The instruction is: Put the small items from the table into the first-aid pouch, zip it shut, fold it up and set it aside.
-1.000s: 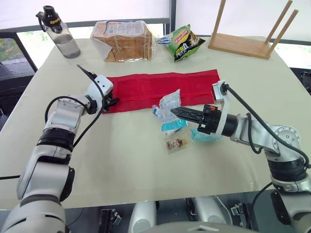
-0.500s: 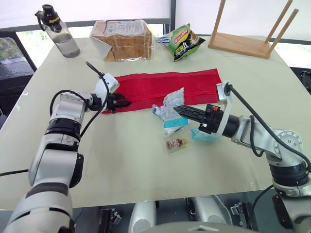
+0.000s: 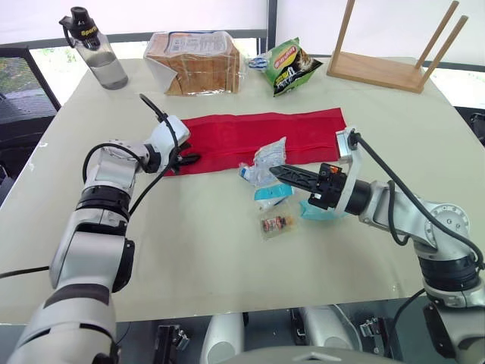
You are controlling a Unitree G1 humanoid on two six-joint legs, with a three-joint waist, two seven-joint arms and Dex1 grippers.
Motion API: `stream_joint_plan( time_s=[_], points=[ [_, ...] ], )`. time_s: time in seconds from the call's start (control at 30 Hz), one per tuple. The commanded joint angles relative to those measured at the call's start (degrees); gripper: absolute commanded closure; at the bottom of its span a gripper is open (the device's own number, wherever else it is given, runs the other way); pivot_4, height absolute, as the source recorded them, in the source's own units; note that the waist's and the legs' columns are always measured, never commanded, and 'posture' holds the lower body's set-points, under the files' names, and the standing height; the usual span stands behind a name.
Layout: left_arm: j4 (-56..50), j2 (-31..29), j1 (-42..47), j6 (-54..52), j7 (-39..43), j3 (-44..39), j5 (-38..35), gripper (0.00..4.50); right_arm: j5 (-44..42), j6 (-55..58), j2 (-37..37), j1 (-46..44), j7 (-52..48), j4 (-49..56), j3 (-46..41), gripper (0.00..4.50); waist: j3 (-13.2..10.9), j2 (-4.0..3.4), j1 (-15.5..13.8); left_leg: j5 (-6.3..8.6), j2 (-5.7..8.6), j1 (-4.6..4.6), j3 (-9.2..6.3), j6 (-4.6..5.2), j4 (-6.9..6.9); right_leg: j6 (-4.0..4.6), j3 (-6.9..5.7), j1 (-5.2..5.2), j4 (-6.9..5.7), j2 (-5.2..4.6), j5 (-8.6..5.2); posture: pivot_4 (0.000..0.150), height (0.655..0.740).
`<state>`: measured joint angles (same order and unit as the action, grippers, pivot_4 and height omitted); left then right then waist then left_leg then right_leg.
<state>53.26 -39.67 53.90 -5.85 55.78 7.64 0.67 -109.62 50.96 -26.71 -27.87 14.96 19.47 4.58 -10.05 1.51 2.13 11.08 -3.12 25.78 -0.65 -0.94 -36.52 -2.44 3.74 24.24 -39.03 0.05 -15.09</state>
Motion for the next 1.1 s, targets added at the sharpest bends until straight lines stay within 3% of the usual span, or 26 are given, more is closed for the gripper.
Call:
stream_joint_plan(
  time_s=[0.03,0.23,0.43,0.63,0.67,0.73,0.83,0.97,1.1],
  points=[
    [-2.0,-0.1,1.4,-6.1,6.7,-2.0,-3.2,2.4,-0.6,-0.7,-0.1,-0.9,-0.6,1.8,-0.5,4.5,0.0,0.0,0.1,0.0,0.0,0.0,0.0,0.0,-0.01,0.0,0.0,0.0,0.0,0.0,0.0,0.15,0.74],
    [0.5,-0.8,3.2,-5.7,8.3,0.3,0.6,2.4,-0.5,-0.6,-0.2,-1.0,-0.8,1.7,-0.4,4.5,0.0,0.0,0.2,0.0,0.0,0.0,-0.04,0.0,-0.02,-0.01,-0.02,0.0,-0.03,0.02,0.0,0.15,0.74],
    [4.2,0.7,5.4,1.9,1.1,1.4,5.2,2.4,-0.5,-0.9,-0.1,-0.8,-0.4,2.1,-0.4,4.5,0.0,0.0,0.1,0.0,0.0,0.0,-0.05,0.0,-0.05,-0.01,-0.03,0.0,-0.07,0.02,0.01,0.15,0.74],
    [5.0,2.0,6.1,4.9,0.5,-0.1,4.4,2.4,-0.5,-1.2,0.0,-0.4,0.1,2.5,-0.5,4.5,0.0,0.0,0.1,0.0,0.0,0.0,-0.04,0.0,-0.11,-0.01,-0.02,0.0,-0.14,0.01,0.01,0.15,0.74],
    [5.0,1.9,6.1,5.2,0.7,0.0,4.5,2.75,-0.5,-1.2,0.0,-0.4,0.1,2.5,-0.6,4.5,0.0,0.01,0.1,0.0,0.0,0.0,-0.04,0.0,-0.12,-0.01,-0.02,0.0,-0.15,0.01,0.01,0.15,0.74],
    [4.8,1.8,5.7,5.3,2.2,-0.2,4.0,2.96,-0.3,-1.2,0.1,-0.3,-0.1,2.3,-0.5,4.5,0.0,0.0,0.2,0.0,0.0,0.0,-0.03,0.0,-0.13,-0.01,-0.01,0.0,-0.16,0.01,0.01,0.15,0.74],
    [3.4,1.8,4.5,3.4,5.3,-1.8,1.5,4.32,0.1,-1.2,0.4,-0.5,-0.3,1.8,-0.4,4.5,0.0,0.0,0.2,0.0,0.0,-0.01,-0.04,0.0,-0.16,-0.01,-0.01,0.0,-0.24,0.02,0.01,0.15,0.74],
    [-4.2,1.8,0.7,-2.8,11.2,-4.9,-3.9,4.32,1.9,-0.8,1.5,-1.6,-1.4,-0.2,0.2,4.5,0.0,0.0,0.2,0.0,0.0,-0.04,-0.04,0.0,-0.28,-0.01,0.0,0.0,-0.43,0.02,0.01,0.15,0.74],
    [-19.0,1.4,-6.4,-12.8,14.4,-7.6,-10.2,4.32,6.5,-0.3,5.3,-4.5,-4.1,-5.6,1.8,4.5,0.0,0.0,0.4,0.0,-0.01,-0.08,-0.05,0.0,-0.51,0.0,0.02,0.01,-0.75,0.03,0.0,0.15,0.74]
  ],
)
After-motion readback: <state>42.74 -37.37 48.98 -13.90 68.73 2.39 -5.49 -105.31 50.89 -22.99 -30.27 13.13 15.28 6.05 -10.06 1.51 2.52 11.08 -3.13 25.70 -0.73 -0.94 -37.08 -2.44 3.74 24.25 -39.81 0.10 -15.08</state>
